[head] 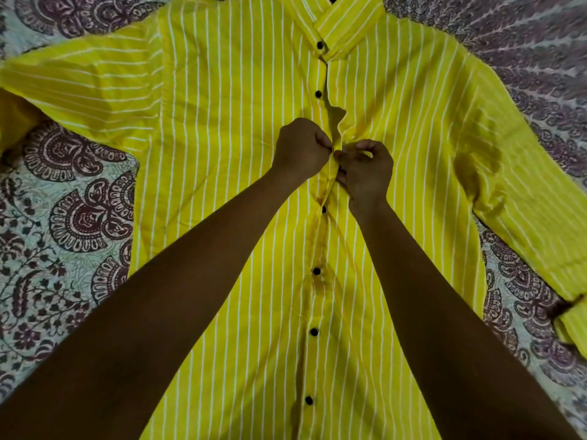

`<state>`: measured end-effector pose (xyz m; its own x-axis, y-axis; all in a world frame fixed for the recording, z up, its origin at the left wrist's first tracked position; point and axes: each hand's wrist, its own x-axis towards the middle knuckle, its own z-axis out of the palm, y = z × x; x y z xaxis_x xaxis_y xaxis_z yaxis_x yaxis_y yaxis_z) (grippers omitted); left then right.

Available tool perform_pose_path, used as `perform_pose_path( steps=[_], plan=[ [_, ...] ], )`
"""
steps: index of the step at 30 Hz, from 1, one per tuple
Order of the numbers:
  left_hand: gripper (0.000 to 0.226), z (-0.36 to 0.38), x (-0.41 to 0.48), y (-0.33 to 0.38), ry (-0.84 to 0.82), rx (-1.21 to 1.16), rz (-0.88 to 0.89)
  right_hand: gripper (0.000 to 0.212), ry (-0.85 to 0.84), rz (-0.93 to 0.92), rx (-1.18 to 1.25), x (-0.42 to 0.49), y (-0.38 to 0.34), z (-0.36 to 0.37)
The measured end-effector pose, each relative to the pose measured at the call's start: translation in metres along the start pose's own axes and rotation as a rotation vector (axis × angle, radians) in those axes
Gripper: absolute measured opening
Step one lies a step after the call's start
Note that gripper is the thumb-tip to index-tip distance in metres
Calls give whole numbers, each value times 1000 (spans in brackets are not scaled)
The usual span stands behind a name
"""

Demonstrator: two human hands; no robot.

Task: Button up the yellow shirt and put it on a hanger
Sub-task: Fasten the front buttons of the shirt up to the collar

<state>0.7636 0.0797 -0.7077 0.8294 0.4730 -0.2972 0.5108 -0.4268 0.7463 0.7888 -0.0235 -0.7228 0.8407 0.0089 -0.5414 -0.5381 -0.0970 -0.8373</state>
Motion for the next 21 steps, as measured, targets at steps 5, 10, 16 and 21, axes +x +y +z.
perform_pose_path(
  steps=[5,10,16,21],
  plan=[
    [11,1,0,-3,46,-16,-26,34,26,-126,-138,0,5,2],
    [11,0,-1,-8,80,-58,-63,28,-56,-190,-208,-3,4,0],
    [23,0,-4,-6,52,-132,-109,46,-94,-152,-159,9,-2,-1],
    [20,1,0,-11,72,-125,-115,49,-42,-351,-434,10,0,4]
  ],
)
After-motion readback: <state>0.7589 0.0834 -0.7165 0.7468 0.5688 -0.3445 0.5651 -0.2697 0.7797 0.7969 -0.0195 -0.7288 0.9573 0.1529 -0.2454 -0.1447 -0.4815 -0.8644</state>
